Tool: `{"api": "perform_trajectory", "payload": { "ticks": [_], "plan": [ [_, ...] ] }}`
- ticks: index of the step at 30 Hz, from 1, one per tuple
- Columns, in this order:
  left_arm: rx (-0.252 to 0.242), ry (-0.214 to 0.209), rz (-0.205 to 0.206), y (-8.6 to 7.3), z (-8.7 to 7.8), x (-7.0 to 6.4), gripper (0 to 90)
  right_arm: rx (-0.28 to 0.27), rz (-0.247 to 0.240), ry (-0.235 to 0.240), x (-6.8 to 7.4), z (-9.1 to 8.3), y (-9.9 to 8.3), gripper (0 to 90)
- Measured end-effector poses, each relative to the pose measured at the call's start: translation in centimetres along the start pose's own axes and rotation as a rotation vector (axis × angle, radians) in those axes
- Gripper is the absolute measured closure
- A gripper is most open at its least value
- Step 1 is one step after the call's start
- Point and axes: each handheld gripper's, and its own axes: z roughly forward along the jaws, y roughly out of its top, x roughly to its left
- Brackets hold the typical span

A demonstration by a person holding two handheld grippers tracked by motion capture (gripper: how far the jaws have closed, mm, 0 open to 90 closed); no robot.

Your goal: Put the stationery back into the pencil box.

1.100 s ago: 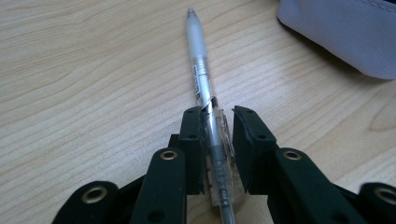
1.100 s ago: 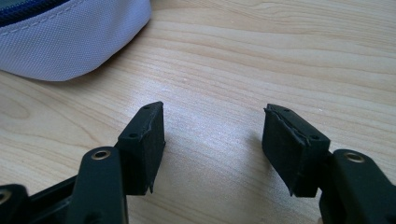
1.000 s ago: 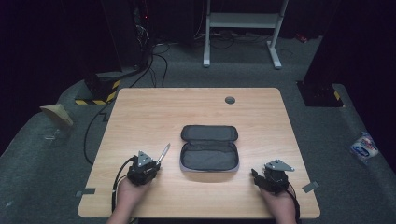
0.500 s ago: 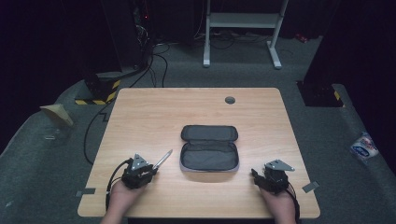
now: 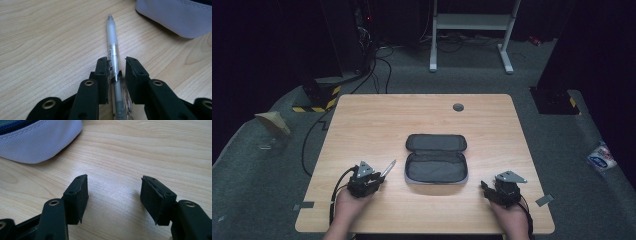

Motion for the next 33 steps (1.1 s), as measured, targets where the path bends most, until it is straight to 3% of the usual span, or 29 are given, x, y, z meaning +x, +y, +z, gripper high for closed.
{"api": "perform_trajectory", "payload": {
  "ticks": [4,6,17,33],
  "plan": [
    [-0.014,0.014,-0.007,0.0,0.3,-0.1,73.4,0.000,-0.001,0.000,0.0,0.0,0.0,38.7],
    [-0.016,0.016,0.007,0.1,0.3,-0.2,78.6,0.000,-0.002,-0.002,0.0,0.0,0.0,38.7],
    [-0.011,0.032,0.038,0.1,0.2,-0.7,79.2,-0.001,-0.002,-0.002,0.0,0.0,0.0,38.7],
    [-0.079,0.010,0.054,0.3,-0.6,-1.2,79.2,0.000,0.000,-0.002,0.0,0.0,0.0,38.7]
  ]
}}
